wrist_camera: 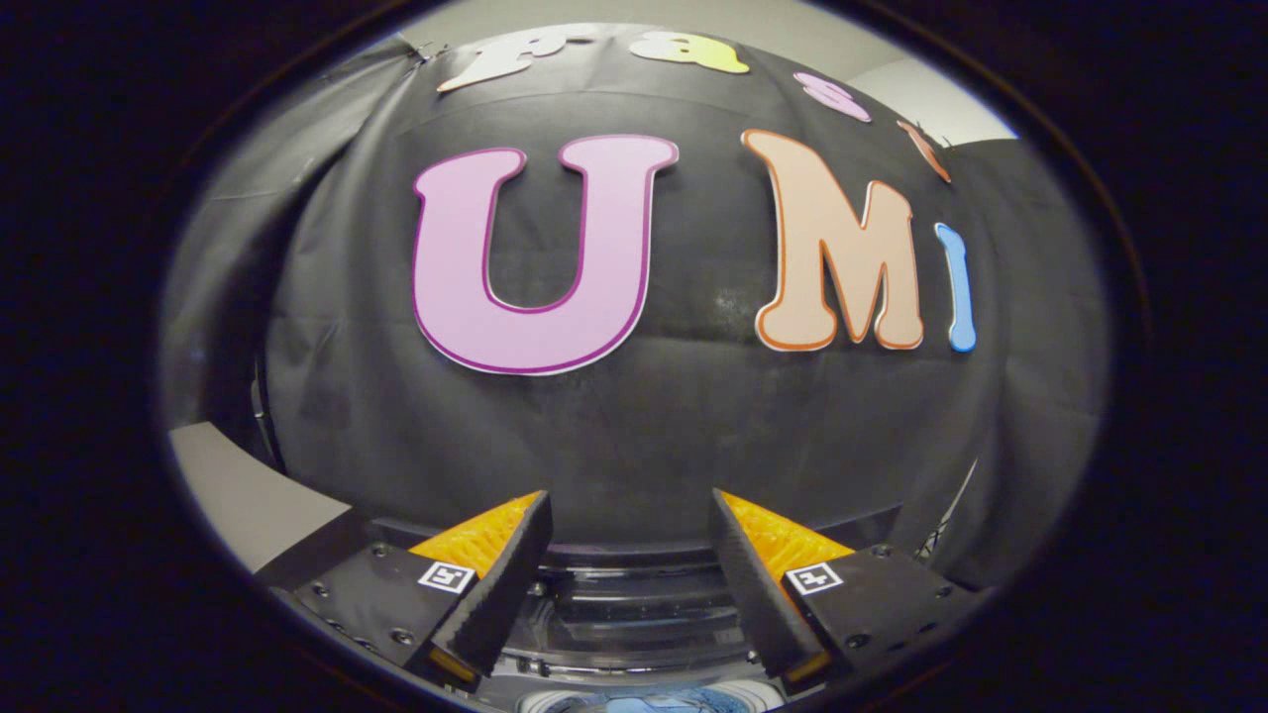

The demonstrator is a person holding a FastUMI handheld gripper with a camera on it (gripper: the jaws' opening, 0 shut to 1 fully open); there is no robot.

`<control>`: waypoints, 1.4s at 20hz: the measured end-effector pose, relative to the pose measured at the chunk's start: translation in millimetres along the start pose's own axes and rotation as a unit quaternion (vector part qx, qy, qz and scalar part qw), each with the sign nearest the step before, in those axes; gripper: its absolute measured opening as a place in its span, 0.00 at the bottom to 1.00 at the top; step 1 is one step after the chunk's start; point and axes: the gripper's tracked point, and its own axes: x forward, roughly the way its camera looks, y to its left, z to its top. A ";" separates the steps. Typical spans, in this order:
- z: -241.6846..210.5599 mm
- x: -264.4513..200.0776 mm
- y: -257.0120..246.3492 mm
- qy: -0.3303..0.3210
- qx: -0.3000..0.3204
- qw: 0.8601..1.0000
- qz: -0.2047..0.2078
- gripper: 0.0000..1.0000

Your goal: Put the clothes into the washing machine and then close the washing machine lid.

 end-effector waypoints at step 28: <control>-30.3 -102.1 -11.5 0.004 0.006 1.000 0.002 0.98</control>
